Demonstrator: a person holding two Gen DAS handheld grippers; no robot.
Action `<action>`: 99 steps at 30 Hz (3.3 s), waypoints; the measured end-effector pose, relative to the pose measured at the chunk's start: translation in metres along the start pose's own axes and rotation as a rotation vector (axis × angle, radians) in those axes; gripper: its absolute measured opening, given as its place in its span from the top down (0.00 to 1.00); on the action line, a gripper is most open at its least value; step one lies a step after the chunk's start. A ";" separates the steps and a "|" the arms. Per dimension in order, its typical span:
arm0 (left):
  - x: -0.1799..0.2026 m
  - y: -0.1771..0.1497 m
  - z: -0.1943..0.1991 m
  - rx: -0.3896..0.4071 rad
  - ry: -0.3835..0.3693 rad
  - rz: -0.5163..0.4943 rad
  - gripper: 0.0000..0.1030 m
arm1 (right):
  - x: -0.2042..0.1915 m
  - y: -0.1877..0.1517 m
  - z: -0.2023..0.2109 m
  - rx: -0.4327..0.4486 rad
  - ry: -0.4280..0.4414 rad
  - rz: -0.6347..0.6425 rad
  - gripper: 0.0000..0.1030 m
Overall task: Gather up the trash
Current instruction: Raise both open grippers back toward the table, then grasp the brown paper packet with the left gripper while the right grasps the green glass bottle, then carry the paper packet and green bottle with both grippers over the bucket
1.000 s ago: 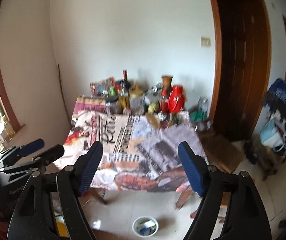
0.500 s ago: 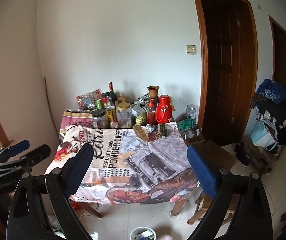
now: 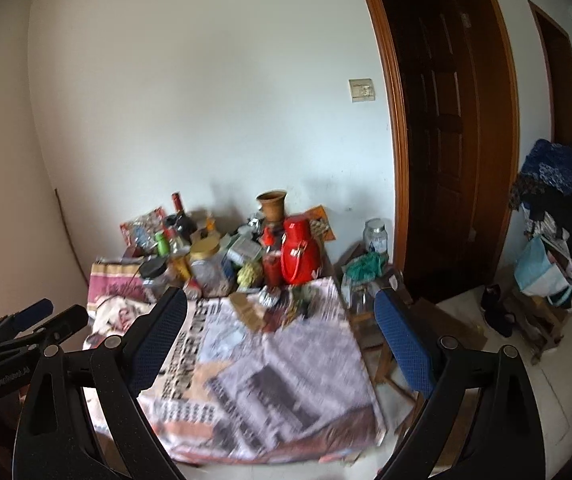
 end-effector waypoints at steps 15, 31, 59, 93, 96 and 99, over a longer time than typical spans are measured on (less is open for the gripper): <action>-0.021 0.059 -0.144 -0.160 0.049 0.085 0.10 | 0.051 0.040 -0.136 -0.199 -0.025 -0.014 0.09; -0.108 0.066 -0.361 -0.480 -0.099 0.019 0.10 | 0.023 0.024 -0.311 -0.405 -0.220 -0.135 0.09; -0.083 0.017 -0.486 -0.671 -0.311 0.085 0.58 | 0.034 -0.017 -0.450 -0.623 -0.111 -0.078 0.59; -0.017 0.037 -0.060 -0.032 0.039 0.117 0.58 | -0.006 0.039 -0.121 -0.158 0.220 0.147 0.59; -0.026 0.022 -0.030 0.001 0.025 0.109 0.58 | -0.018 0.028 -0.102 -0.141 0.205 0.153 0.59; -0.034 0.000 0.002 0.015 0.004 0.088 0.58 | -0.033 0.009 -0.076 -0.130 0.192 0.150 0.59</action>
Point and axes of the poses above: each gripper's, at about its wrist camera, not at the fingertips, and z roughly against the way its jaws point, x to its right, y to its top, the point moved 2 cm from there along -z, roughly the way its jaws point, and after that the axes turned 11 degrees about -x, right-handed, at the moved point
